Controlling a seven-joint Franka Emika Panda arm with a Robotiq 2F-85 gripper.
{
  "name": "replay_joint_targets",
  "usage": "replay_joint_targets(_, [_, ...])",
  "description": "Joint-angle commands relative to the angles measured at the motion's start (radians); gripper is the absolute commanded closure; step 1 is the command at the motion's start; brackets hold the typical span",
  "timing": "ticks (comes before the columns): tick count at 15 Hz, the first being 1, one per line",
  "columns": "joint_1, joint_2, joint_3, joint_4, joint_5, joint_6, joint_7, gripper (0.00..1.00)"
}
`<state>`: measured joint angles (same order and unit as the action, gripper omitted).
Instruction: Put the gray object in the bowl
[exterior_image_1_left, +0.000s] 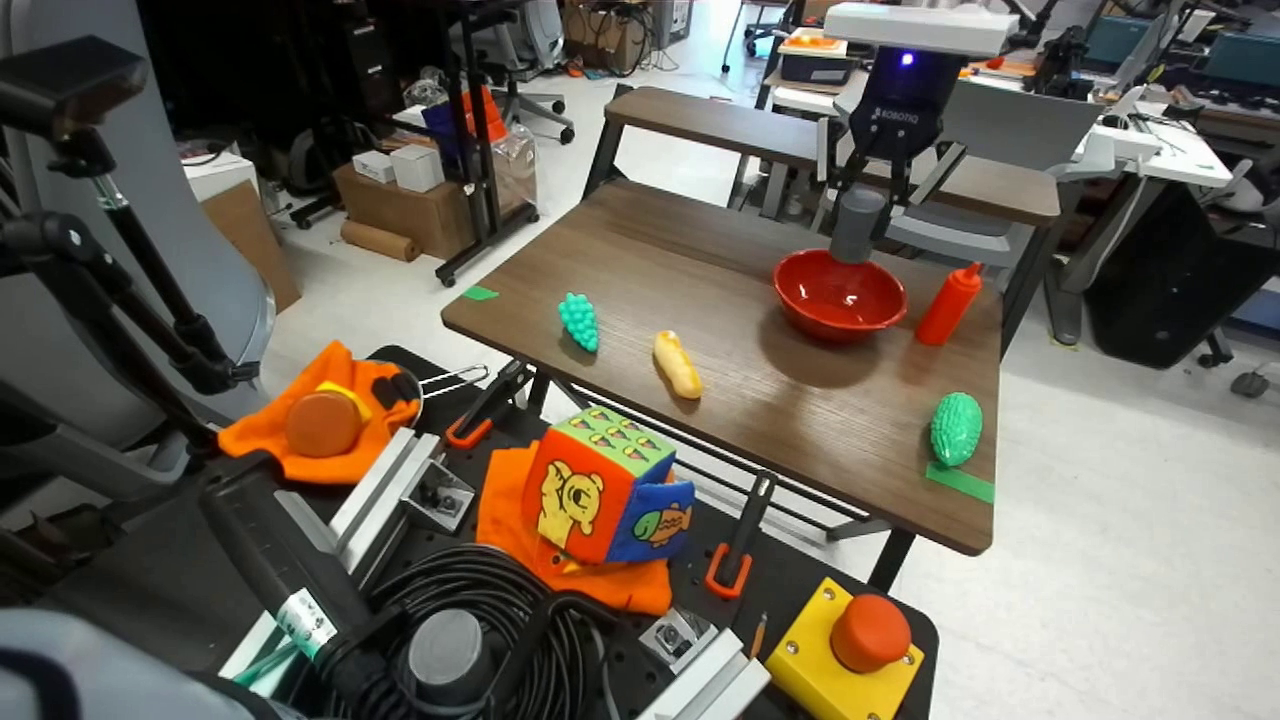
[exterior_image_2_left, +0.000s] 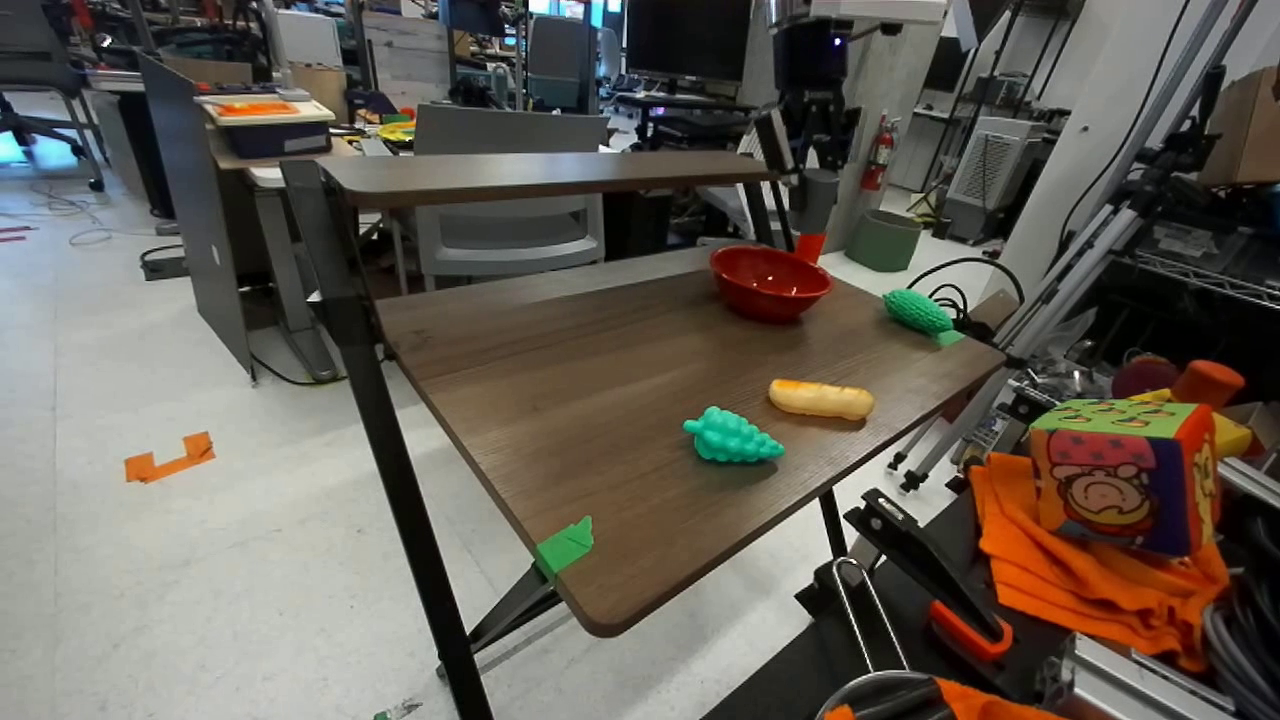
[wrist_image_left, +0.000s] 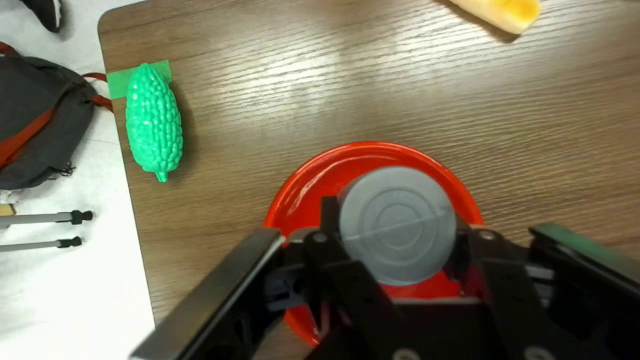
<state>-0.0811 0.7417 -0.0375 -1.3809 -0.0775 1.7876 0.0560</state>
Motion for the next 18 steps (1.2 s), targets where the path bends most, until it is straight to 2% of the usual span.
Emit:
replay_joint_targets(1, [0.018, 0.113, -0.025, 0.109, -0.023, -0.039, -0.002, 0.79])
replay_joint_targets(9, [0.055, 0.319, -0.053, 0.341, -0.073, -0.117, 0.037, 0.79])
replay_joint_targets(16, [0.080, 0.434, -0.068, 0.513, -0.090, -0.194, 0.050, 0.79])
replay_joint_targets(17, [0.080, 0.441, -0.066, 0.529, -0.090, -0.200, 0.039, 0.59])
replay_joint_targets(18, [0.082, 0.444, -0.068, 0.540, -0.091, -0.198, 0.041, 0.29])
